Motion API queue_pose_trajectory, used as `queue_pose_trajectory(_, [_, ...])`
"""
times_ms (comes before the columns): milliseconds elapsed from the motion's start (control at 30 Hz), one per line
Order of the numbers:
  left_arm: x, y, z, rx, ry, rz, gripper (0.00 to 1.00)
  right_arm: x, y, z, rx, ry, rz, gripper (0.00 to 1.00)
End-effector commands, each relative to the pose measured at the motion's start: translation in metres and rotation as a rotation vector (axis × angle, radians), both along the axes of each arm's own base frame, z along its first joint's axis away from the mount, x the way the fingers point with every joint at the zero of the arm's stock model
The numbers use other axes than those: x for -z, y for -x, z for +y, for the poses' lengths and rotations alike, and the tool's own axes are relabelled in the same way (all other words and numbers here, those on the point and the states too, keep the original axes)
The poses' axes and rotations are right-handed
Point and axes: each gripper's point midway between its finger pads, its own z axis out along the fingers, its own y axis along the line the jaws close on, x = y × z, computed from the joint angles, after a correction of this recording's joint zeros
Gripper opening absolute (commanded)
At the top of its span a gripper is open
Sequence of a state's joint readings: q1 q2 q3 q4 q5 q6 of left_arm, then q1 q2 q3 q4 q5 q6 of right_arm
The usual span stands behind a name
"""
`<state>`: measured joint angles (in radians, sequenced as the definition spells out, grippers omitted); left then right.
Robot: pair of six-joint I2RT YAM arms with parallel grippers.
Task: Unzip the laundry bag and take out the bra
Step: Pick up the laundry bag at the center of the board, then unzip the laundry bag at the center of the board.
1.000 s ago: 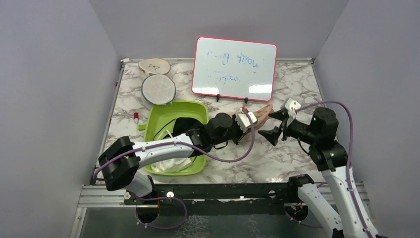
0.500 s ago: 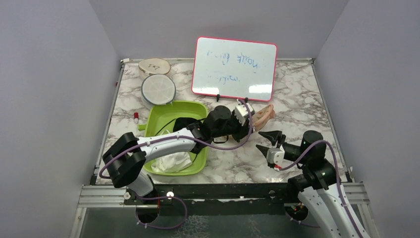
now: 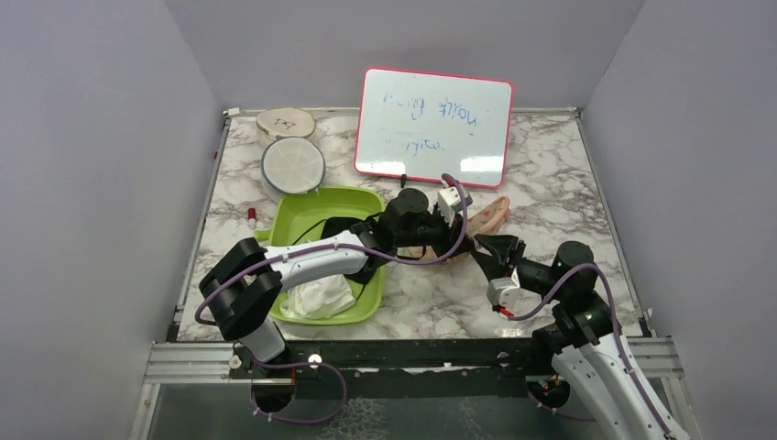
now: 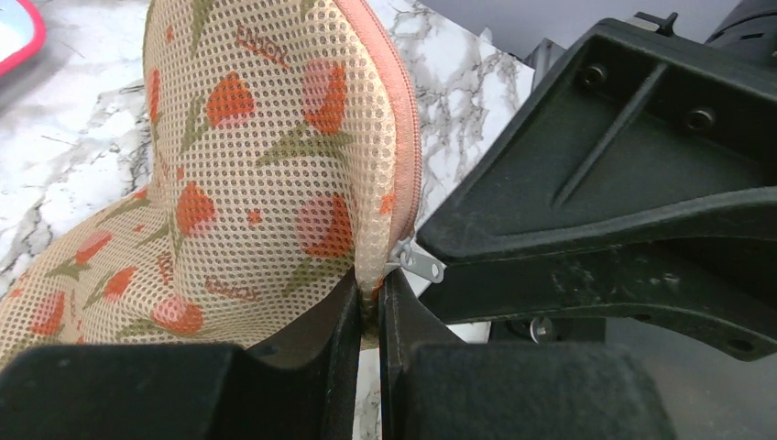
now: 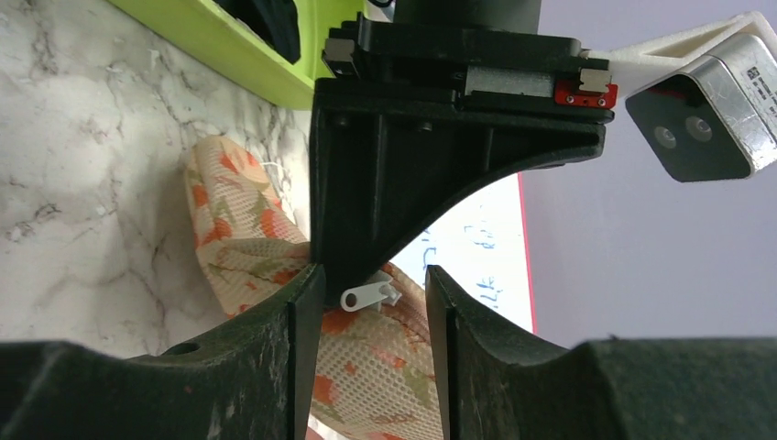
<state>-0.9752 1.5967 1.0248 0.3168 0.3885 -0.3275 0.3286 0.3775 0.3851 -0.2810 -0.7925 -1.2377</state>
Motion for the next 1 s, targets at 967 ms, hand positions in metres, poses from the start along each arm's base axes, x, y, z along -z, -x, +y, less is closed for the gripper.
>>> queue_pose_trajectory(967, [-0.015, 0.013, -0.016, 0.104, 0.074, 0.043, 0.00, 0.004, -0.023, -0.019, 0.158, 0.026, -0.144, 0.17])
